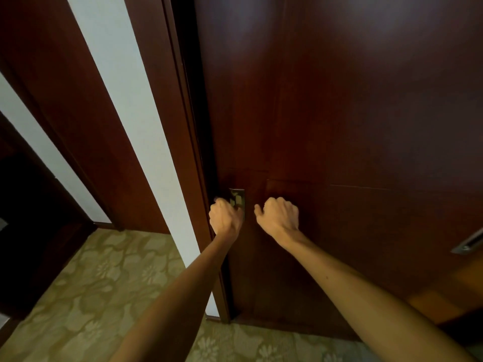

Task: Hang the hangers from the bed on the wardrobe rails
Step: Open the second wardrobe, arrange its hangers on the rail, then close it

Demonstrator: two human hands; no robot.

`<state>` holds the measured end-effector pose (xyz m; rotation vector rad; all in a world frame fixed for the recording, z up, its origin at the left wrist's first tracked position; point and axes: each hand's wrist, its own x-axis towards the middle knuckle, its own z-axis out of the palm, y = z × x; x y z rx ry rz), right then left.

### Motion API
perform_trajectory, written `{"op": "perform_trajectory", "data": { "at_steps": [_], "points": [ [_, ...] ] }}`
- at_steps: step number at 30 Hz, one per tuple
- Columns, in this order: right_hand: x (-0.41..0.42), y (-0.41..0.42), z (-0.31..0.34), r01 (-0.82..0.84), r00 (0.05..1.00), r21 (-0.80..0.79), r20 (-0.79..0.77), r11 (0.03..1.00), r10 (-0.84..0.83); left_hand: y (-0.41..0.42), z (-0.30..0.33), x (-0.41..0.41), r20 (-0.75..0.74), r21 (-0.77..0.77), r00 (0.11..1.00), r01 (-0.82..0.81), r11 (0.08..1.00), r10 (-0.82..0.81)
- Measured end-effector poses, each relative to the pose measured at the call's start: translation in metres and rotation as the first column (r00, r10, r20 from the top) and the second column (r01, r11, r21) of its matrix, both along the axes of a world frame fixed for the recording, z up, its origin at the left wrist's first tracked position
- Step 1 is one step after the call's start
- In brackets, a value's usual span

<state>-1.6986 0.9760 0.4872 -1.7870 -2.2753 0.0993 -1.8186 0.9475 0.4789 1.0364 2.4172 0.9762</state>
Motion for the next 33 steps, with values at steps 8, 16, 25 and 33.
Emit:
{"op": "perform_trajectory", "data": {
  "at_steps": [8,16,25,33],
  "points": [
    [0.011,0.004,-0.005,0.04,0.998,0.039,0.042,0.998,-0.041,0.013,0.006,-0.013,-0.064,-0.013,0.988,0.14,0.99,-0.141],
    [0.021,0.004,-0.002,0.08,0.996,0.038,0.033,0.996,-0.081,0.021,0.005,-0.002,-0.146,-0.035,0.969,0.198,0.98,-0.201],
    [0.058,0.01,-0.003,0.118,0.992,0.03,0.033,0.993,-0.119,0.038,0.004,0.017,-0.258,-0.092,0.87,0.411,0.907,-0.42],
    [0.102,0.018,-0.007,0.167,0.983,0.041,0.066,0.985,-0.169,0.065,0.01,0.045,-0.312,-0.263,0.728,0.551,0.792,-0.61]
  ]
}}
